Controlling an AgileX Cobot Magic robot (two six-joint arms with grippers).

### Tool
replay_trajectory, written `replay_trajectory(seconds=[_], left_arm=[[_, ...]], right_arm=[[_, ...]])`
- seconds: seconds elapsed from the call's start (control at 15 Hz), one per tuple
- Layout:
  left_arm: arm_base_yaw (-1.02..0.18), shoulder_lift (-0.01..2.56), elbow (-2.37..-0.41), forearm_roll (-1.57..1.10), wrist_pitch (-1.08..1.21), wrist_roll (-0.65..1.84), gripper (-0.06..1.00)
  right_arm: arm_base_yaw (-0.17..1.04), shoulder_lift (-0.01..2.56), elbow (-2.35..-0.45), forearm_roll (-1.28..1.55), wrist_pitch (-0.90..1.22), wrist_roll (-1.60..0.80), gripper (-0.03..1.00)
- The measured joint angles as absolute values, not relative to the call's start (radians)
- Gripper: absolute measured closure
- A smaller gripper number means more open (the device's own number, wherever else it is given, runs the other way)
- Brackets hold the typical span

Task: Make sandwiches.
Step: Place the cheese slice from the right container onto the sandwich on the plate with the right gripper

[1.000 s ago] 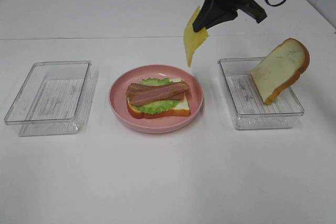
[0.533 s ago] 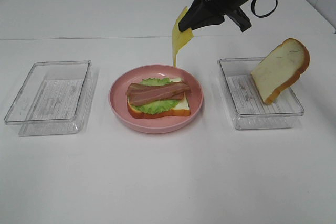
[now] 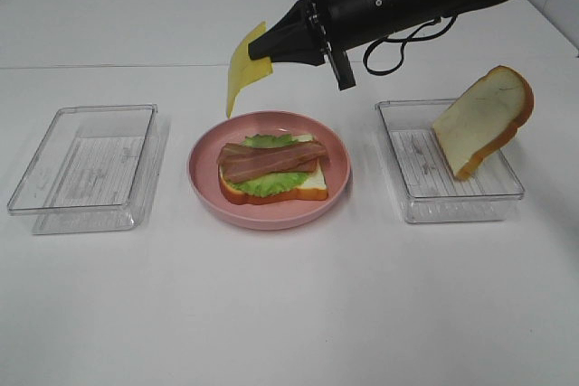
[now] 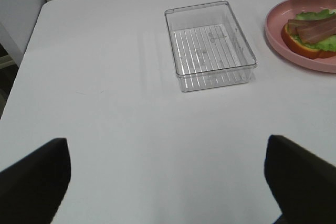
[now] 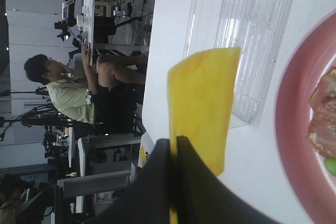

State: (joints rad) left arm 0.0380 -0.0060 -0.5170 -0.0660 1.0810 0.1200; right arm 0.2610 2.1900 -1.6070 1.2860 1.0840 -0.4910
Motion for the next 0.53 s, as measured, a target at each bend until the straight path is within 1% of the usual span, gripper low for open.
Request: replay_trajectory(seconds=[0.53], left_arm=[[0.038,-0.006,-0.517,-0.066,1.081,0.120,0.03]], right_arm=[[0.296,2.317,-1.607,1.288,1.041,-0.501,0.95]])
